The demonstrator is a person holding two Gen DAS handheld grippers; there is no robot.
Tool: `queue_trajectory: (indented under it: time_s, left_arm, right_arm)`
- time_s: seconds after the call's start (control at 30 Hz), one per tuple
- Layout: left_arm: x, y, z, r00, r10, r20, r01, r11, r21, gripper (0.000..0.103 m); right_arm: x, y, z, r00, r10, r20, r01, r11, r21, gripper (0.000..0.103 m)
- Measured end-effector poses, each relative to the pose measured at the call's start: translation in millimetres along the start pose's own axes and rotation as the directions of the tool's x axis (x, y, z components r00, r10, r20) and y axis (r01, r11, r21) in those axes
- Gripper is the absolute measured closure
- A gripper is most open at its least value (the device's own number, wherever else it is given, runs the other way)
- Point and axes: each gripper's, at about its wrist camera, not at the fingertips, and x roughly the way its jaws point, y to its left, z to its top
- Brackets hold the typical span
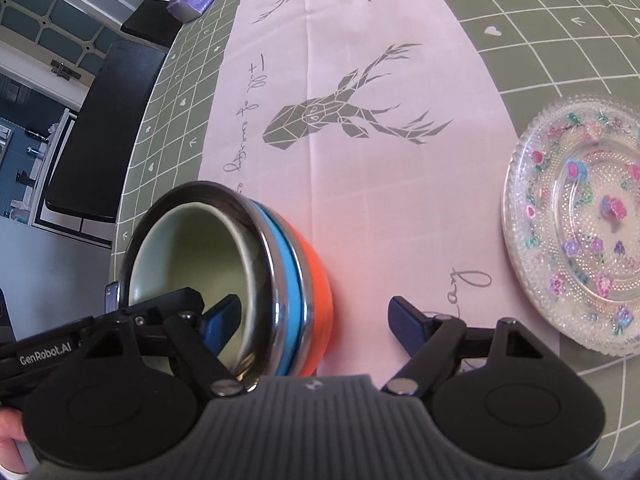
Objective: Organize plates and bowls
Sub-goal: 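Move both grippers to the rim of the bowl stack and close them, then lift the bowl stack with both grippers and carry it over the plates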
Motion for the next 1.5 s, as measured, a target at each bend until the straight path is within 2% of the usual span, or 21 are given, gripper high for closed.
queue_trajectory:
  time_s: [0.07, 0.17, 0.33, 0.4, 0.43, 0.97, 1.3, 1.5]
  left_arm:
    - [1.5, 0.4, -1.7, 1.0, -0.005, -0.007, 0.005, 1.0, 0.008, 0.032]
    - [5.2, 1.0, -4.4, 1.0, -0.018, -0.018, 0.018, 1.0, 0.018, 0.036]
    - [12.3, 2.7, -8.8, 0.999, -0.043, -0.001, 0.043, 0.999, 0.019, 0.039]
    - [12.7, 3.0, -9.4, 0.999, -0.052, 0.007, 0.052, 0.998, 0.026, 0.039]
    - [12.5, 3.5, -9.1, 0.999, -0.054, 0.007, 0.054, 0.998, 0.025, 0.04]
    - [9.9, -8.6, -4.7, 1.0, 0.0, 0.019, 0.0, 1.0, 0.021, 0.041]
    - [6.4, -31.8, 4.4, 0.999, -0.012, 0.044, 0.01, 0.999, 0.041, 0.044]
    - [4.4, -60.1, 9.3, 0.998, -0.031, 0.058, 0.026, 0.995, 0.092, 0.044]
  right_arm:
    - [3.6, -1.4, 1.2, 1.0, 0.013, -0.014, -0.013, 1.0, 0.009, 0.027]
    - [8.3, -3.8, 2.2, 0.999, 0.039, -0.036, -0.038, 0.999, 0.032, 0.034]
    - [11.5, -8.5, 2.4, 0.994, 0.101, -0.044, -0.098, 0.993, 0.06, 0.042]
    - [10.4, -10.6, 2.7, 0.991, 0.129, -0.039, -0.126, 0.989, 0.072, 0.052]
    - [9.8, -10.8, 2.9, 0.99, 0.134, -0.04, -0.131, 0.989, 0.072, 0.053]
    - [5.8, -16.7, 4.9, 0.987, 0.153, -0.04, -0.148, 0.983, 0.108, 0.055]
    - [-17.0, -28.0, 10.1, 0.985, 0.17, 0.018, -0.171, 0.979, 0.115, 0.055]
    - [-41.4, -40.8, 14.3, 0.982, 0.175, 0.072, -0.183, 0.975, 0.125, 0.055]
